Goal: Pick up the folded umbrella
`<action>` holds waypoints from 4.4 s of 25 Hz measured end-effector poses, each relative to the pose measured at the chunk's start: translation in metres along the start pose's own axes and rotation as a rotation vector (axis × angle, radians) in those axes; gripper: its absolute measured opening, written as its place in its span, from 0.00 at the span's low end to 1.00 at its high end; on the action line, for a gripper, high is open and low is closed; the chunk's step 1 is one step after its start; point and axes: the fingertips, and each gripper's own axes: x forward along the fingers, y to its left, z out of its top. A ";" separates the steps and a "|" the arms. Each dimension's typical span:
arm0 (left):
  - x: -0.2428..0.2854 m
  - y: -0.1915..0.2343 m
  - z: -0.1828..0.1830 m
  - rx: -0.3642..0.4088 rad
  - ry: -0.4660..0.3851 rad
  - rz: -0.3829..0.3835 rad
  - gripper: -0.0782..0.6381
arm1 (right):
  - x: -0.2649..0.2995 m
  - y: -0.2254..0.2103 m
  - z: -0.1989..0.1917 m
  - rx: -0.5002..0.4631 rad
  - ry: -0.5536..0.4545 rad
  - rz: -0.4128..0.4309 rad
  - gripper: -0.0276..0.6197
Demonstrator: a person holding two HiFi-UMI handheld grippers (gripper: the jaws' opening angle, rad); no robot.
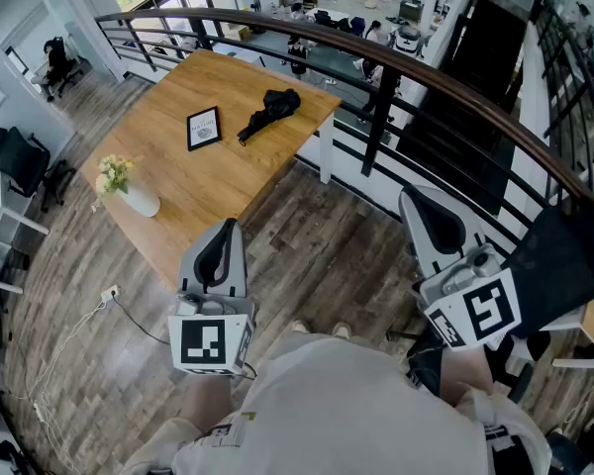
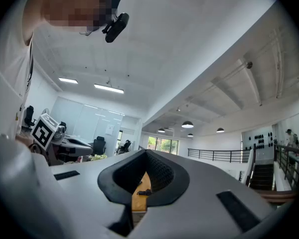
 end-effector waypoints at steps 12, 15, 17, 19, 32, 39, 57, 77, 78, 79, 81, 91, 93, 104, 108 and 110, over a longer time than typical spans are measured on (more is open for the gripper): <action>-0.009 -0.018 0.004 -0.006 0.025 0.035 0.13 | -0.015 -0.002 0.003 0.046 -0.044 0.058 0.09; -0.008 -0.020 0.006 -0.026 0.019 0.044 0.13 | -0.017 -0.006 0.002 0.046 -0.059 0.058 0.09; -0.005 -0.021 0.008 -0.029 0.010 0.053 0.13 | -0.018 -0.009 0.002 0.021 -0.057 0.061 0.36; -0.002 -0.023 0.010 -0.031 0.001 0.056 0.13 | -0.019 -0.012 -0.001 0.022 -0.053 0.070 0.50; 0.021 -0.033 -0.005 -0.089 0.007 0.056 0.13 | -0.013 -0.031 -0.033 0.022 0.009 0.099 0.52; 0.052 -0.015 -0.018 -0.090 0.013 0.064 0.13 | 0.028 -0.033 -0.051 0.020 0.030 0.168 0.52; 0.206 0.112 -0.049 -0.104 0.039 0.027 0.13 | 0.242 -0.064 -0.101 -0.013 0.159 0.254 0.52; 0.347 0.279 -0.187 -0.124 0.327 -0.071 0.13 | 0.499 -0.032 -0.227 -0.067 0.549 0.483 0.52; 0.349 0.283 -0.194 -0.132 0.337 -0.065 0.13 | 0.503 -0.028 -0.238 -0.088 0.585 0.508 0.52; 0.351 0.285 -0.200 -0.137 0.346 -0.061 0.13 | 0.507 -0.024 -0.250 -0.107 0.616 0.534 0.52; 0.357 0.289 -0.212 -0.136 0.372 -0.061 0.13 | 0.518 -0.018 -0.266 -0.108 0.646 0.577 0.52; 0.383 0.305 -0.257 -0.199 0.513 0.034 0.13 | 0.575 -0.022 -0.335 -0.063 0.725 0.726 0.53; 0.394 0.308 -0.268 -0.201 0.536 0.051 0.13 | 0.589 -0.027 -0.359 -0.068 0.747 0.746 0.53; 0.426 0.313 -0.348 -0.299 0.737 0.161 0.13 | 0.637 -0.032 -0.462 -0.113 0.882 0.929 0.56; 0.425 0.307 -0.368 -0.358 0.798 0.200 0.13 | 0.641 -0.030 -0.503 -0.248 0.943 1.027 0.57; 0.423 0.310 -0.380 -0.395 0.821 0.233 0.13 | 0.647 -0.028 -0.520 -0.319 0.978 1.076 0.58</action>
